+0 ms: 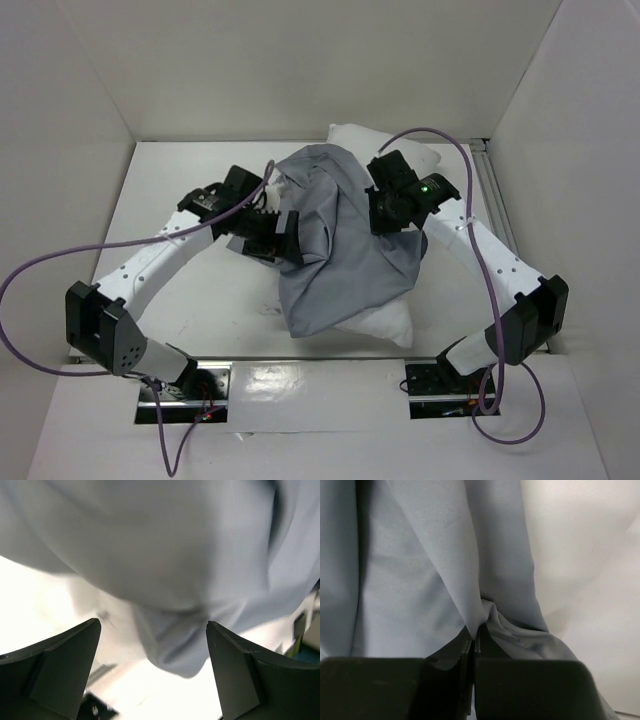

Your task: Put the pillow into the pillowcase

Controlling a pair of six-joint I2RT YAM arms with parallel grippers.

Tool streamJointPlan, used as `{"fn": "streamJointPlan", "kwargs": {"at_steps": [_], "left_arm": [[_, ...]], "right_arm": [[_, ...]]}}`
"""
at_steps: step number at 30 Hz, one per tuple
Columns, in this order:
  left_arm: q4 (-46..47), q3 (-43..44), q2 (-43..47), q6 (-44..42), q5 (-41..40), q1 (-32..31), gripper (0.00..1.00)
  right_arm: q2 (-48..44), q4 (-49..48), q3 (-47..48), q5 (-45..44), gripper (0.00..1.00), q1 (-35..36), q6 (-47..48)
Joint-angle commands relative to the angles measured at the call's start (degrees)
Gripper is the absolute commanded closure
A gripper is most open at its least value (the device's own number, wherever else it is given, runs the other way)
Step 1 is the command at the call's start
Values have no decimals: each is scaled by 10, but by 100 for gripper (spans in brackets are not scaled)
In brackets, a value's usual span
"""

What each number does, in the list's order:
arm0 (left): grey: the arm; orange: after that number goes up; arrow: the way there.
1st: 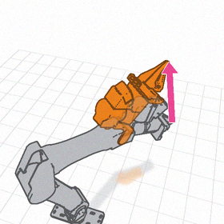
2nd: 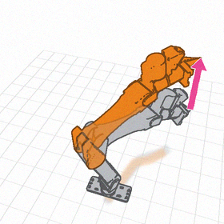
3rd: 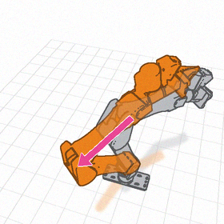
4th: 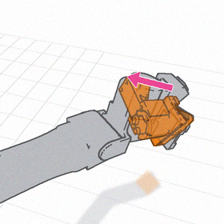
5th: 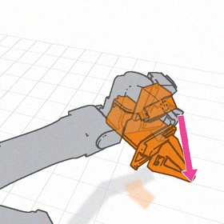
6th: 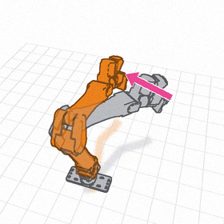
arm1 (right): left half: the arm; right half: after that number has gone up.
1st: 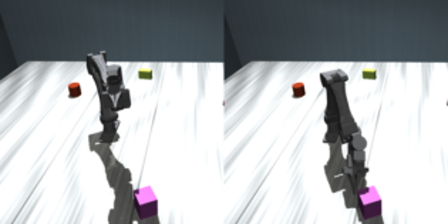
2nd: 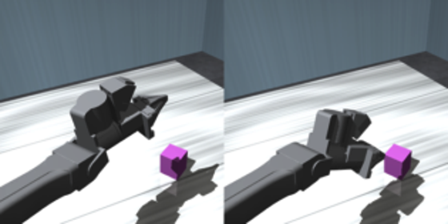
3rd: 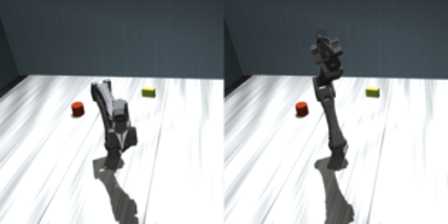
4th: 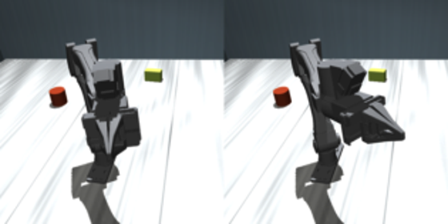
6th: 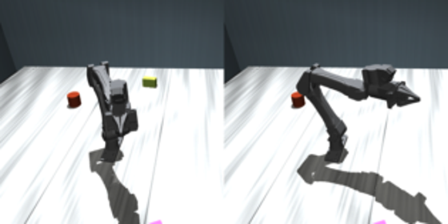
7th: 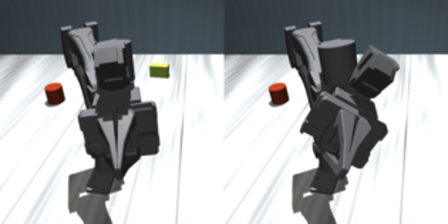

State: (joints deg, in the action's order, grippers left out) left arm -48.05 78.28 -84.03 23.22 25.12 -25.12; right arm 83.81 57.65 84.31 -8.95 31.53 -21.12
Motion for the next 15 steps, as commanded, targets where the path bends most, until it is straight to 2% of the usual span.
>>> {"fn": "streamJointPlan", "kwargs": {"at_steps": [1, 5, 7, 8, 10, 11, 13, 14, 15], "left_arm": [[-16, -44, 40, -3, 0, -45, 0], [12, -59, 40, 20, 40, -74, 0], [25, -53, 29, 31, 55, -81, 11], [25, -32, 29, 31, 67, -81, 20], [25, 1, 29, 31, 67, -67, 48], [10, 19, 36, 31, 57, -56, 78], [-25, 102, 36, 17, 21, -30, 95], [-45, 139, 36, 9, 3, -3, 99], [-78, 212, 24, 9, -46, 12, 100]], "right_arm": [[-5, -6, 15, 15, 100, 6, 9], [-10, -13, 40, 45, 100, 6, 14], [-10, -18, 64, 61, 100, 11, 21], [-10, -18, 75, 74, 100, 11, 21], [-5, -25, 117, 83, 100, 27, 26], [0, -35, 135, 89, 100, 27, 32], [17, -74, 188, 106, 100, 32, 39], [30, -95, 203, 126, 100, 32, 46], [37, -152, 215, 137, 100, 32, 46]]}}
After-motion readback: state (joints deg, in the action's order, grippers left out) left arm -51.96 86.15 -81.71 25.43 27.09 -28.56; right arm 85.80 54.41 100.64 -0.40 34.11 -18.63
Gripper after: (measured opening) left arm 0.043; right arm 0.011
